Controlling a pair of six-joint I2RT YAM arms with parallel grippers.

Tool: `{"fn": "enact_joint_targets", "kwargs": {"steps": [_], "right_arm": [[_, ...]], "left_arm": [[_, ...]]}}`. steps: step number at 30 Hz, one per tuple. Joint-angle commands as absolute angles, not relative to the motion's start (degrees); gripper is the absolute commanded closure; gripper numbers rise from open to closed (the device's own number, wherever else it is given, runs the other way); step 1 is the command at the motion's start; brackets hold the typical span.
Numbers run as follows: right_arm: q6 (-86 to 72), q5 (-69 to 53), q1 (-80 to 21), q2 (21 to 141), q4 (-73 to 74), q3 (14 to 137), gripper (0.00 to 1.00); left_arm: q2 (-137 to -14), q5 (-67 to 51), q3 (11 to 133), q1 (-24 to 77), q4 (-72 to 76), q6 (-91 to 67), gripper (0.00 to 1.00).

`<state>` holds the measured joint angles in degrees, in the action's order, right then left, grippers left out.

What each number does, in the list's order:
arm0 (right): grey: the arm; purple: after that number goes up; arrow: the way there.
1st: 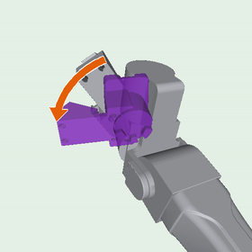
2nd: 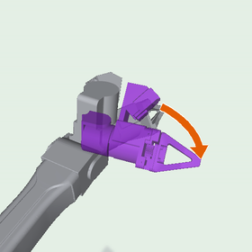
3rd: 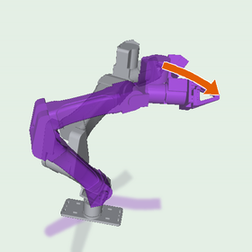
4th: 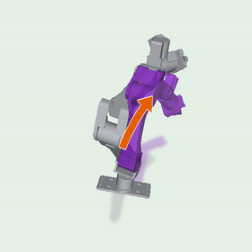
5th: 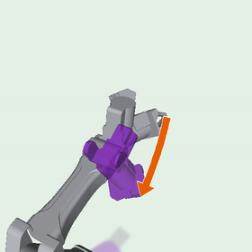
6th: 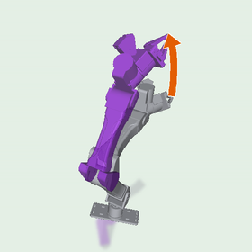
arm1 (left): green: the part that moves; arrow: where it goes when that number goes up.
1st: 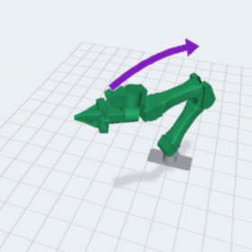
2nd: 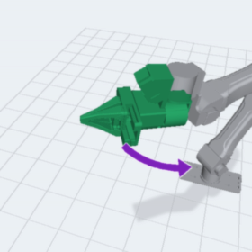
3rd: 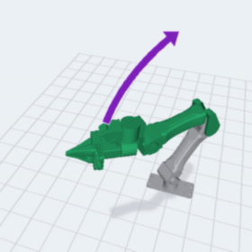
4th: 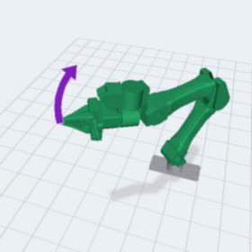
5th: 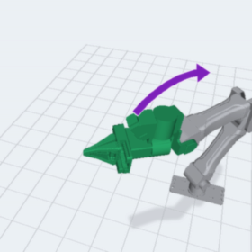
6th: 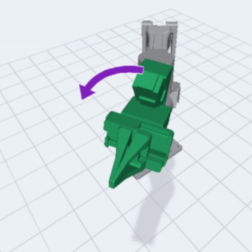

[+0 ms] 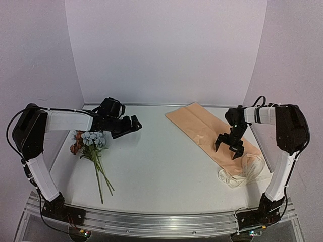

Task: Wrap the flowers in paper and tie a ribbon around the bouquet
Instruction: Move the folded wrapping paper to the center of the board, then pick up the folded wrapping paper from the center of the board.

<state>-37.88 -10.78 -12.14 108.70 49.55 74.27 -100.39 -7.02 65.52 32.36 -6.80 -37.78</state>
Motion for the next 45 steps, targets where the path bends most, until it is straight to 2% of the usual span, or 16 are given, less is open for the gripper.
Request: {"fn": "enact_joint_targets", "kwargs": {"steps": [1,6,12,17,22,27,31,39,45], "right_arm": [[-45.7,-15.3,-12.3,112.7,43.0,74.2,0.02],[-52.4,-16.5,-15.4,113.6,36.1,69.1,0.02],[-58.8,-14.2,-26.5,113.8,32.0,67.0,0.02],[-64.6,-13.9,-37.8,116.7,30.8,72.8,0.02],[-63.7,-18.1,-41.2,115.2,35.1,79.2,0.02],[-53.3,-18.6,-37.5,108.8,43.6,80.3,0.02],[-48.0,-24.4,-29.5,105.1,43.7,77.2,0.02],[-39.7,-30.9,-14.5,105.1,42.6,75.2,0.02],[-38.0,-35.9,-7.1,109.9,37.2,78.2,0.02]], "left_arm": [[-100.4,-8.9,67.7,32.4,-4.5,-38.5,0.00],[-99.5,-8.3,67.2,32.4,-4.8,-38.7,0.00],[-99.2,-6.7,68.4,32.2,-6.7,-38.1,0.00],[-99.0,-6.8,68.5,30.9,-7.6,-38.0,0.00],[-98.3,-7.6,67.5,30.4,-7.8,-37.5,0.00],[-99.7,-13.9,67.2,30.8,-5.5,-37.2,0.03],[-102.4,-16.6,69.5,34.8,-4.6,-36.2,0.08],[-111.0,-20.1,77.6,41.7,-4.1,-34.7,0.22],[-117.2,-20.9,84.9,45.0,-6.3,-32.9,0.40]]}}
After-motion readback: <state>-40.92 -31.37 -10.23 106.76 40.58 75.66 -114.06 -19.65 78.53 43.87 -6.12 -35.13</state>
